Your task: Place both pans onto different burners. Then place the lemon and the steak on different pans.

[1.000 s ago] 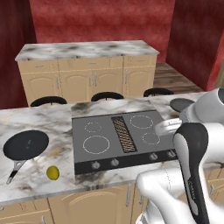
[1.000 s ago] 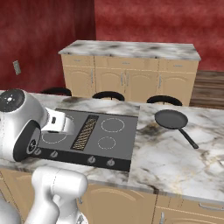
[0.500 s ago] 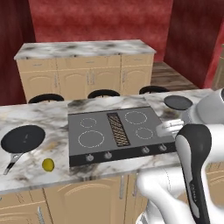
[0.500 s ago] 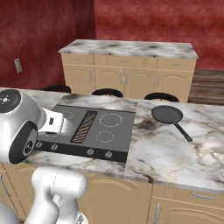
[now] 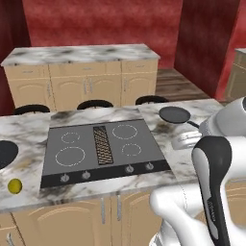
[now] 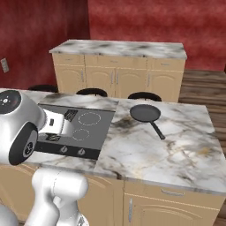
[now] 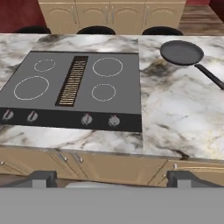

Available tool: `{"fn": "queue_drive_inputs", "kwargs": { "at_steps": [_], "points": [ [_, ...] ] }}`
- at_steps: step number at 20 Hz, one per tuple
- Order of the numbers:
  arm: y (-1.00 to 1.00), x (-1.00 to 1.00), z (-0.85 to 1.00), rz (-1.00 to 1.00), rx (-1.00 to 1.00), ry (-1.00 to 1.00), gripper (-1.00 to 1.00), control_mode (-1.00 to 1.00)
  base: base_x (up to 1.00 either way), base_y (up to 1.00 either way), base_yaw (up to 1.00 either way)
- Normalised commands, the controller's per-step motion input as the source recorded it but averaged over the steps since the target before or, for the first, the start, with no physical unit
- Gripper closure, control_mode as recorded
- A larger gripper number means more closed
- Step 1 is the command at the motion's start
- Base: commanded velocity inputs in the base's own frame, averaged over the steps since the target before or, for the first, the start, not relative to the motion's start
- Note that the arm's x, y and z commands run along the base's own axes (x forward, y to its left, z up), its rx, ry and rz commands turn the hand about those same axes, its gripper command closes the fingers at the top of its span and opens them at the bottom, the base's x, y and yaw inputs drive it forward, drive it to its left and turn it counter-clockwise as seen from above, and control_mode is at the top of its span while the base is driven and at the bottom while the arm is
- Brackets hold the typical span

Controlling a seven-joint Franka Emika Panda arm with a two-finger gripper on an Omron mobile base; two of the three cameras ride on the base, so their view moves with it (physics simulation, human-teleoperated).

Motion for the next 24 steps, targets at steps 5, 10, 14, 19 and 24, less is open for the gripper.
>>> {"fn": "queue_drive_inputs", "kwargs": {
  "at_steps": [5, 10, 14, 19, 24],
  "points": [
    [0.0, 0.0, 0.0, 0.0, 0.0, 0.0, -1.0, 1.0, 0.0, -0.63, 0.0],
    [0.0, 0.0, 0.0, 0.0, 0.0, 0.0, -1.0, 1.0, 0.08, -0.53, 0.0],
    [0.0, 0.0, 0.0, 0.0, 0.0, 0.0, -1.0, 1.0, 0.23, -0.43, 0.0],
    [0.0, 0.0, 0.0, 0.0, 0.0, 0.0, -1.0, 1.0, 0.41, -0.29, -0.03],
    [0.0, 0.0, 0.0, 0.0, 0.0, 0.0, -1.0, 1.0, 0.43, -0.4, -0.04]
  ]
}}
